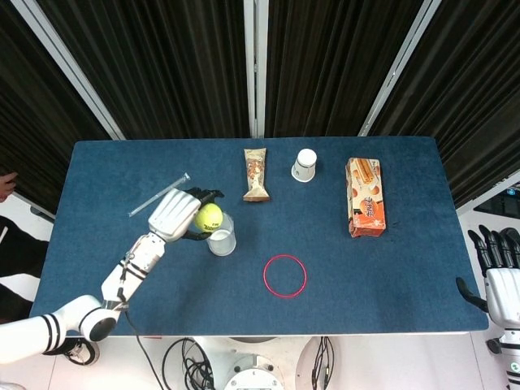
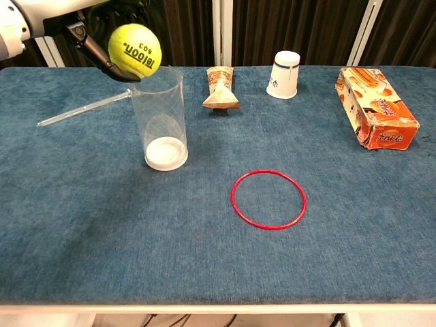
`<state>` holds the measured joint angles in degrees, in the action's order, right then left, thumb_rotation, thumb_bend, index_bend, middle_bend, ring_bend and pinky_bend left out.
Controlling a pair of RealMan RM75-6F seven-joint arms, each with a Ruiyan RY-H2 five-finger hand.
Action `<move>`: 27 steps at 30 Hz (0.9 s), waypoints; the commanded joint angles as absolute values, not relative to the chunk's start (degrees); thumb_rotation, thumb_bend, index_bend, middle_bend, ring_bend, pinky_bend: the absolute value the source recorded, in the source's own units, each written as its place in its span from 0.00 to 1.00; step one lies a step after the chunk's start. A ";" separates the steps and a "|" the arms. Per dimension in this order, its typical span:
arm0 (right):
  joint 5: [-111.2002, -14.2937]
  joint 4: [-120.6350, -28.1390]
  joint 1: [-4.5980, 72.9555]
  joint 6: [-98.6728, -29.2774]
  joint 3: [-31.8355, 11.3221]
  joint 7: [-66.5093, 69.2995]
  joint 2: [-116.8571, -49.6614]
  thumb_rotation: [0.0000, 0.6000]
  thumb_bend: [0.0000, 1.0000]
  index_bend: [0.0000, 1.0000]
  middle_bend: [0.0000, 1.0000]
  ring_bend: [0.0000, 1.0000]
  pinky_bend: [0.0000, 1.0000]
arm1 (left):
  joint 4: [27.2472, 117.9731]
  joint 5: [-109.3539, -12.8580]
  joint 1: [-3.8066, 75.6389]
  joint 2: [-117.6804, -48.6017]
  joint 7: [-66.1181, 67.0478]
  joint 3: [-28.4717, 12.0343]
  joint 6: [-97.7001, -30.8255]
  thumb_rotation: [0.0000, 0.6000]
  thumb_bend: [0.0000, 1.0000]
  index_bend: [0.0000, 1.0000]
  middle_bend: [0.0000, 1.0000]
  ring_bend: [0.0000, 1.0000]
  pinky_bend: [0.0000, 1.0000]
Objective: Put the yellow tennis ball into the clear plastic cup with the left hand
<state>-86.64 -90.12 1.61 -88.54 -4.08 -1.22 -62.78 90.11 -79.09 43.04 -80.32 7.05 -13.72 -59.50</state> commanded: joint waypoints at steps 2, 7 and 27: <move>-86.61 -90.02 1.65 -88.42 -4.08 -1.19 -62.83 1.00 0.24 0.00 0.00 0.00 0.00 | 89.60 -80.96 42.99 -80.45 5.56 -13.23 -61.07 1.00 0.06 0.16 0.26 0.27 0.57; -86.70 -90.04 1.73 -88.32 -4.05 -1.26 -62.96 1.00 0.24 0.00 0.00 0.00 0.00 | 90.06 -81.85 42.84 -79.99 5.25 -12.70 -61.95 1.00 0.06 0.15 0.26 0.27 0.57; -87.27 -89.78 1.96 -87.94 -3.63 -3.44 -63.72 1.00 0.24 0.00 0.00 0.00 0.00 | 94.55 -84.17 16.30 -65.28 23.50 2.70 -87.55 1.00 0.07 0.20 0.10 0.01 0.08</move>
